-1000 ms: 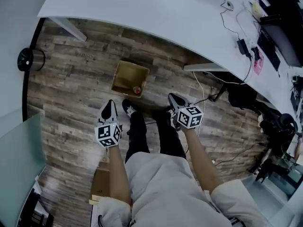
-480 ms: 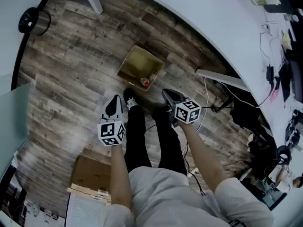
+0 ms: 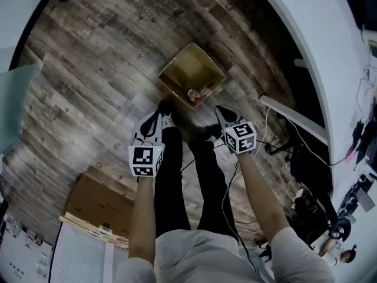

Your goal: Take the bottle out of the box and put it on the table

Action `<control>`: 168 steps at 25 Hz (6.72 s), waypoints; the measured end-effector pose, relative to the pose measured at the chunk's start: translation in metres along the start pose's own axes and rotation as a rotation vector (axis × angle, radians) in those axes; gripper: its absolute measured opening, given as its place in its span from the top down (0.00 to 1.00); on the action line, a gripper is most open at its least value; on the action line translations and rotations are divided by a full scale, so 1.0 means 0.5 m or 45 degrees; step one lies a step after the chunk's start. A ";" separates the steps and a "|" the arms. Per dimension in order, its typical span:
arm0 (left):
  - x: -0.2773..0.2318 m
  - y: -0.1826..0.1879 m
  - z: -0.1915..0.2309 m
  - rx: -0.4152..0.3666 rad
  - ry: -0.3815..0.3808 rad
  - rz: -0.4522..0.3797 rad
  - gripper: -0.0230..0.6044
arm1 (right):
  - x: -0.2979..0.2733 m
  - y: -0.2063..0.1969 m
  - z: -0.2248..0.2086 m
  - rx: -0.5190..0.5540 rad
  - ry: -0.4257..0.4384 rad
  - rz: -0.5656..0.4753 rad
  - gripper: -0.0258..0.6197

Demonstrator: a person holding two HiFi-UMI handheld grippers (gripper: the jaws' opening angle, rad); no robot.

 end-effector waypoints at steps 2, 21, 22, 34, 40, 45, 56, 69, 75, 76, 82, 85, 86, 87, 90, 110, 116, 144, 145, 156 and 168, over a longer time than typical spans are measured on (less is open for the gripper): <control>-0.003 -0.046 0.004 -0.012 -0.002 0.026 0.94 | -0.038 -0.040 -0.007 0.101 0.010 0.062 0.90; -0.130 -0.363 -0.058 0.085 0.138 -0.088 0.94 | -0.310 -0.296 -0.053 0.622 0.258 0.334 0.78; -0.130 -0.373 -0.062 0.095 0.158 -0.104 0.94 | -0.319 -0.306 -0.053 0.657 0.277 0.350 0.75; -0.128 -0.501 -0.089 0.122 0.201 -0.092 0.94 | -0.421 -0.404 -0.042 1.060 0.350 0.485 0.53; -0.116 -0.503 -0.080 0.120 0.178 -0.073 0.94 | -0.443 -0.416 -0.033 1.199 0.347 0.489 0.57; -0.110 -0.491 -0.063 0.092 0.160 -0.066 0.94 | -0.446 -0.414 -0.031 1.249 0.344 0.538 0.66; -0.116 -0.446 -0.108 0.028 0.051 -0.019 0.94 | -0.370 -0.369 -0.045 1.170 0.320 0.518 0.67; -0.142 -0.258 -0.173 -0.124 -0.171 0.048 0.94 | -0.209 -0.217 -0.076 1.061 0.260 0.485 0.67; -0.139 -0.150 -0.193 -0.202 -0.271 0.048 0.94 | -0.105 -0.140 -0.117 0.906 0.171 0.405 0.67; -0.139 -0.138 -0.195 -0.215 -0.293 0.053 0.94 | -0.089 -0.134 -0.125 0.879 0.146 0.392 0.67; -0.144 -0.094 -0.227 -0.281 -0.406 0.104 0.94 | -0.003 -0.123 -0.160 0.768 0.056 0.401 0.68; -0.145 -0.063 -0.268 -0.313 -0.479 0.121 0.94 | 0.056 -0.126 -0.175 0.701 0.021 0.418 0.68; -0.147 -0.050 -0.281 -0.329 -0.508 0.122 0.94 | 0.077 -0.124 -0.180 0.670 0.004 0.416 0.68; -0.149 -0.035 -0.293 -0.345 -0.536 0.120 0.94 | 0.097 -0.119 -0.184 0.636 -0.015 0.410 0.68; -0.155 0.000 -0.330 -0.365 -0.613 0.130 0.94 | 0.167 -0.096 -0.180 0.551 -0.054 0.392 0.68; -0.033 0.427 -0.519 -0.454 -0.822 0.086 0.94 | 0.671 0.260 -0.090 0.289 -0.257 0.088 0.68; -0.011 0.536 -0.590 -0.503 -0.901 0.045 0.94 | 0.764 0.333 -0.078 0.361 -0.244 0.105 0.68; -0.112 0.727 -1.110 -0.650 -1.244 -0.063 0.94 | 1.205 0.546 -0.313 0.336 -0.329 0.139 0.68; -0.119 0.729 -1.130 -0.651 -1.251 -0.065 0.94 | 1.212 0.544 -0.333 0.337 -0.332 0.141 0.68; -0.232 0.713 -1.265 -0.729 -1.246 -0.026 0.94 | 1.239 0.503 -0.539 0.327 -0.321 0.157 0.68; -0.315 0.709 -1.311 -0.705 -1.174 -0.017 0.94 | 1.198 0.481 -0.630 0.393 -0.198 0.213 0.68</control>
Point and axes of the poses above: the fingertips, and each gripper's own axes: x backward along the fingers, z to its left, y out of its top, the point moved 3 cm from there along x, backward along the fingers, and after that the axes turned 8 degrees about -z, right-handed, at the moved point
